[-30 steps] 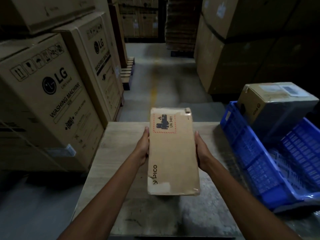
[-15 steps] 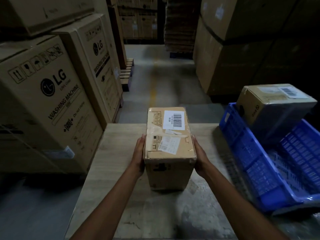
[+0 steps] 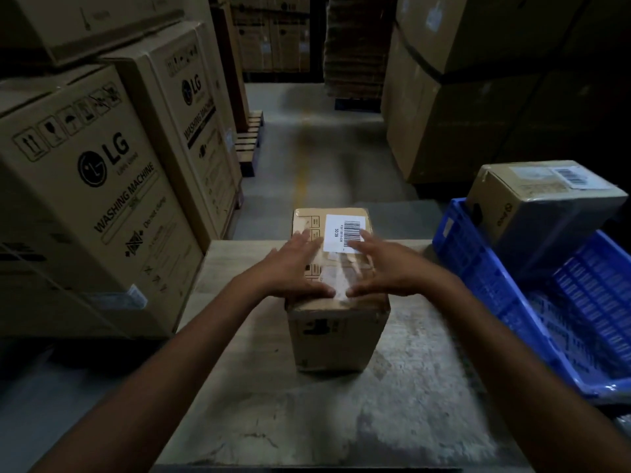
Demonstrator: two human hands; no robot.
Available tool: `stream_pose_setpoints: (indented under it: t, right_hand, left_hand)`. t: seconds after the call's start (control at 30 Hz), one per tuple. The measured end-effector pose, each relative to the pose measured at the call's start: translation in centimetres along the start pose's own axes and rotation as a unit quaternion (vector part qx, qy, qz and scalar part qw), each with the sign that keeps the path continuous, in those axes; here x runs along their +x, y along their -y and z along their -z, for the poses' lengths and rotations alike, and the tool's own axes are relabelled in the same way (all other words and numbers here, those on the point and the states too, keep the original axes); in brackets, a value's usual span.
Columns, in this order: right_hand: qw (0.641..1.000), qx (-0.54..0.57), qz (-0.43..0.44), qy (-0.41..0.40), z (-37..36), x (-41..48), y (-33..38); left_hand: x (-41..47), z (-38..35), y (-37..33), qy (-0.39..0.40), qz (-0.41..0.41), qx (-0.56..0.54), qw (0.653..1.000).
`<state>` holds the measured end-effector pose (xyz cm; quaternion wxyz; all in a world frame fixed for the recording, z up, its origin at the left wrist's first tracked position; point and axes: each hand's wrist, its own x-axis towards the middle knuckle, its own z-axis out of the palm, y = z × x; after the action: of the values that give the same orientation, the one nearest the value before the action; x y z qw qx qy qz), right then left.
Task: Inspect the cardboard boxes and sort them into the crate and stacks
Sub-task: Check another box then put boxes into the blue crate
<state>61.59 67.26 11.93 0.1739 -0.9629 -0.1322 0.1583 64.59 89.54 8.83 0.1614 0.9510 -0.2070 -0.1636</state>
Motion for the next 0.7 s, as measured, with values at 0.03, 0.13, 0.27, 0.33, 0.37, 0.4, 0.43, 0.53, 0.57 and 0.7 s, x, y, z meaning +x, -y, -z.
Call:
stream_pose_setpoints:
  t: [0.03, 0.13, 0.27, 0.33, 0.37, 0.4, 0.43, 0.53, 0.57, 0.7]
  right_hand:
    - [0.999, -0.032, -0.005, 0.022, -0.3, 0.1, 0.2]
    - [0.996, -0.080, -0.012, 0.047, -1.1, 0.6, 0.3]
    - [0.992, -0.108, -0.016, 0.057, -0.9, 0.7, 0.4]
    - [0.992, -0.112, -0.011, 0.053, -0.4, 0.7, 0.7]
    - [0.993, -0.104, -0.009, 0.051, 0.1, 0.7, 0.8]
    - [0.995, -0.088, -0.006, 0.050, 0.6, 0.9, 1.0]
    - [0.996, -0.070, -0.005, 0.052, 1.2, 1.1, 1.1]
    - [0.995, -0.075, -0.008, 0.062, 2.7, 3.0, 1.1]
    - [0.993, -0.093, -0.012, 0.073, 2.9, 3.7, 1.2]
    - [0.982, -0.139, -0.031, 0.127, 1.9, 5.8, 1.4]
  left_hand:
    - [0.3, -0.3, 0.2, 0.017, 0.012, 0.018, 1.000]
    - [0.7, -1.1, 0.8, 0.028, 0.021, 0.040, 0.999]
    - [0.9, -0.9, 0.8, 0.041, 0.021, 0.060, 0.997]
    - [0.9, -0.4, 0.3, 0.042, 0.019, 0.065, 0.997]
    - [1.0, 0.0, 0.1, 0.042, 0.017, 0.064, 0.997]
    - [1.2, 0.4, -0.1, 0.041, 0.012, 0.065, 0.997]
    - [1.4, 0.9, -0.4, 0.038, 0.006, 0.069, 0.997]
    - [2.8, 2.4, -0.7, 0.033, 0.004, 0.089, 0.995]
    - [3.4, 2.8, -0.7, 0.045, 0.006, 0.099, 0.994]
    - [5.2, 2.7, -0.3, 0.100, 0.022, 0.143, 0.984]
